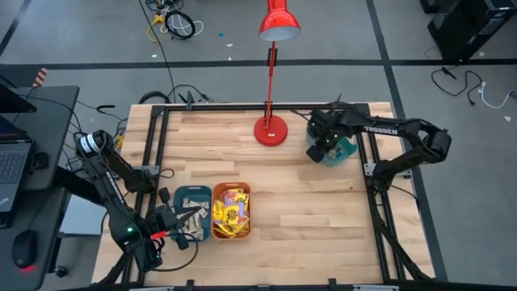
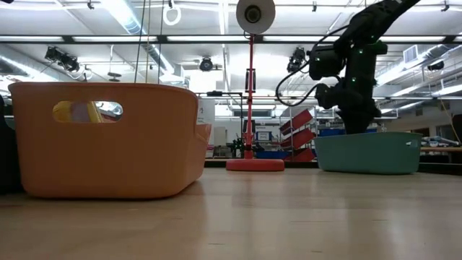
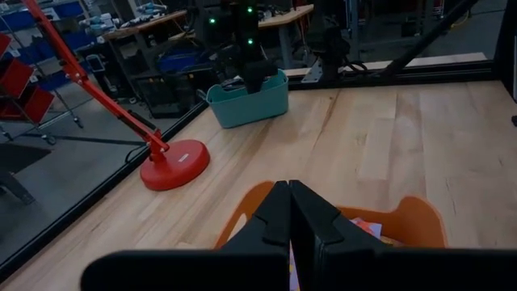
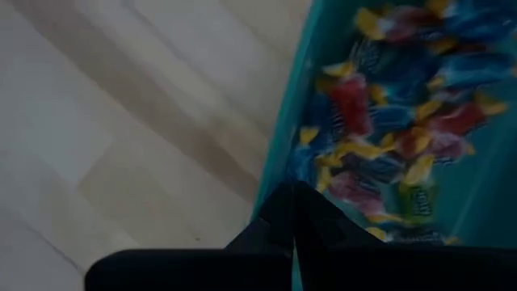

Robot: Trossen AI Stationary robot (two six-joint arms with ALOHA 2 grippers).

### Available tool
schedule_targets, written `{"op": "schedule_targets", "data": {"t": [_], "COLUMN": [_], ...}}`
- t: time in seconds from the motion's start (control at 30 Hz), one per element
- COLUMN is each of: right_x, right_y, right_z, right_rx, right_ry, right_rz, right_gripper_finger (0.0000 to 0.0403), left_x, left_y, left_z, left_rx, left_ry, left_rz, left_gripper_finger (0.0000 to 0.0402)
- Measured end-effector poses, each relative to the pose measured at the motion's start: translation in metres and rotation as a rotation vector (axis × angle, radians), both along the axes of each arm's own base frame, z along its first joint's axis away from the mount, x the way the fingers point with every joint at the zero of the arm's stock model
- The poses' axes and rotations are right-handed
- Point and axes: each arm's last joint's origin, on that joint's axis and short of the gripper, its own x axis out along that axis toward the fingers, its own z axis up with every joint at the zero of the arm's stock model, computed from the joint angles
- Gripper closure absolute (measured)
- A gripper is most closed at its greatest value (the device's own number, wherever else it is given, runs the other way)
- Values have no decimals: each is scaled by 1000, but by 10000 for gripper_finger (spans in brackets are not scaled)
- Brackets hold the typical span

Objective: Sort candy
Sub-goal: Move the green bin to the right of the orange bin

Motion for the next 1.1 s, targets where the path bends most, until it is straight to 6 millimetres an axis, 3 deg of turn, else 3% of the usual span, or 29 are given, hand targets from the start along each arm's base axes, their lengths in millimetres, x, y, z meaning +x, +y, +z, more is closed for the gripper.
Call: {"op": "schedule_targets", "data": {"t": [0.2, 0.67, 1.1], "right_x": [9, 45, 55], "right_y": [15, 44, 73], "right_z": [-2, 5, 6], "right_rx": [7, 14, 52], "right_ry": [-15, -269, -288], "right_rz": [10, 77, 109], "right_gripper_finger": [403, 403, 403], "left_x": [0, 0, 0], "left_y": [0, 0, 0], "left_z": [0, 0, 0], "left_rx": [-1, -4, -4], "left_ry": [0, -2, -2], "left_rz": [0, 0, 0], "left_gripper_finger": [402, 402, 402]}}
